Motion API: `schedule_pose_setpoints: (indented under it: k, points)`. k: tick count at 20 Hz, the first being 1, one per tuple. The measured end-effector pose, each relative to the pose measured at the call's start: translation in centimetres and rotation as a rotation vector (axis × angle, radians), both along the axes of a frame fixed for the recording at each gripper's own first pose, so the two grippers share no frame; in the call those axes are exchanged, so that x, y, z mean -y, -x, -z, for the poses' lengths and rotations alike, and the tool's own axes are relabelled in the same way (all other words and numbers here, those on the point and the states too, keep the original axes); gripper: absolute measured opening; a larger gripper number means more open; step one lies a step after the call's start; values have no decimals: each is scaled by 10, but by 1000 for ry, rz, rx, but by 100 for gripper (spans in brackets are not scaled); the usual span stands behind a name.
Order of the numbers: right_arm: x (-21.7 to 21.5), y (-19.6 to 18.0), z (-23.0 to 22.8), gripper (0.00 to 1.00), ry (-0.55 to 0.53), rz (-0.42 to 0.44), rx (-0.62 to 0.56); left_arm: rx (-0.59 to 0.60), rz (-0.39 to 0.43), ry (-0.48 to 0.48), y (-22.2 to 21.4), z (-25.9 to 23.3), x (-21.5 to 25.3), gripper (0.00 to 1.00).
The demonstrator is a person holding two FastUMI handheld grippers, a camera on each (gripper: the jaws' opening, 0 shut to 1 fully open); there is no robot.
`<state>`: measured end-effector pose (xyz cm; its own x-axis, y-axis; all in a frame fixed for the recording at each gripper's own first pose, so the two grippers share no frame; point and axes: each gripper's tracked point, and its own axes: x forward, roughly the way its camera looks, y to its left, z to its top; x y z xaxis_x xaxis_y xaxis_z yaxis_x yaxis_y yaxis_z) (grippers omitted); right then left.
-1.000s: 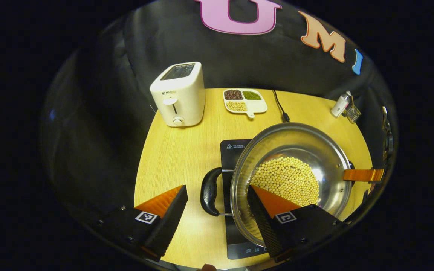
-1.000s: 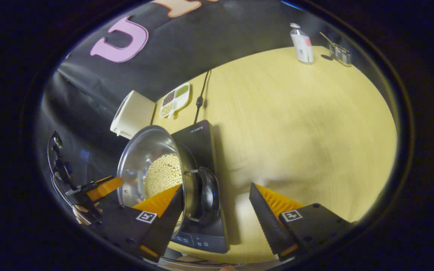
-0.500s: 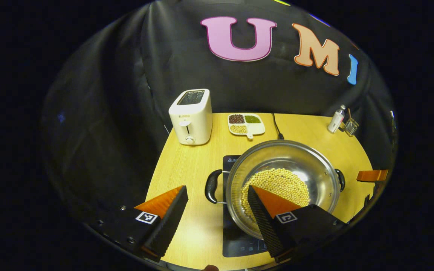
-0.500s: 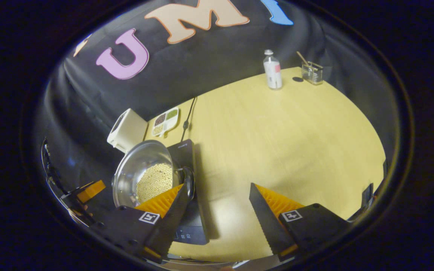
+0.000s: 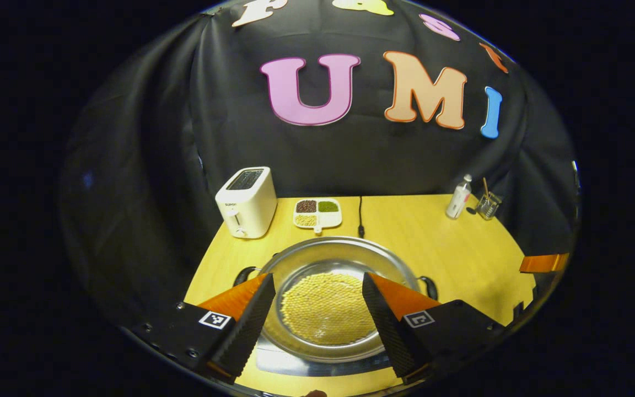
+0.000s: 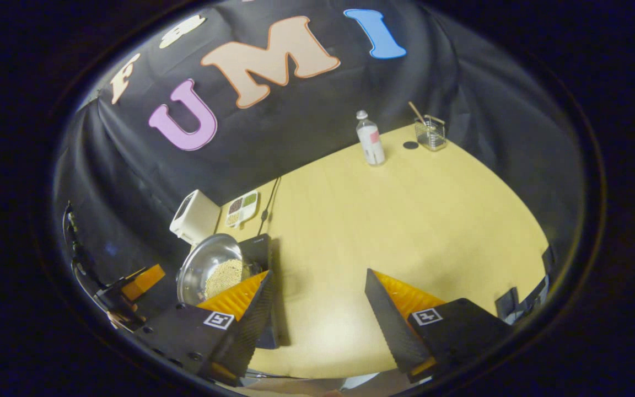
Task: First push the handle of the pot to place it horizontally, then grasp the pot with both hands and set it on the induction cooktop.
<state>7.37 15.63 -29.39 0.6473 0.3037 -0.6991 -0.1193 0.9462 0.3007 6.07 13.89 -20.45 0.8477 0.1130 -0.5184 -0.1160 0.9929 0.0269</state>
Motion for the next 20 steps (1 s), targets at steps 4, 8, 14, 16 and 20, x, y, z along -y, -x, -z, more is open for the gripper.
schedule_pose_setpoints:
  k: [4, 8, 14, 16, 20]
  points:
    - [55, -23, -51, 92, 5, -28, 125, 82, -20, 51, -3, -35, 79, 97]
    - [104, -48, -115, 92, -1, -47, 290, 200, -12, 42, -3, -82, 141, 97]
    - [141, -59, -194, 100, 37, -89, 521, 353, -3, -15, 2, -144, 205, 96]
    - [148, -59, -217, 96, 59, -98, 590, 393, -1, -30, 6, -162, 219, 97]
    - [152, -46, -259, 100, 27, -106, 669, 482, 9, -64, 14, -197, 239, 95]
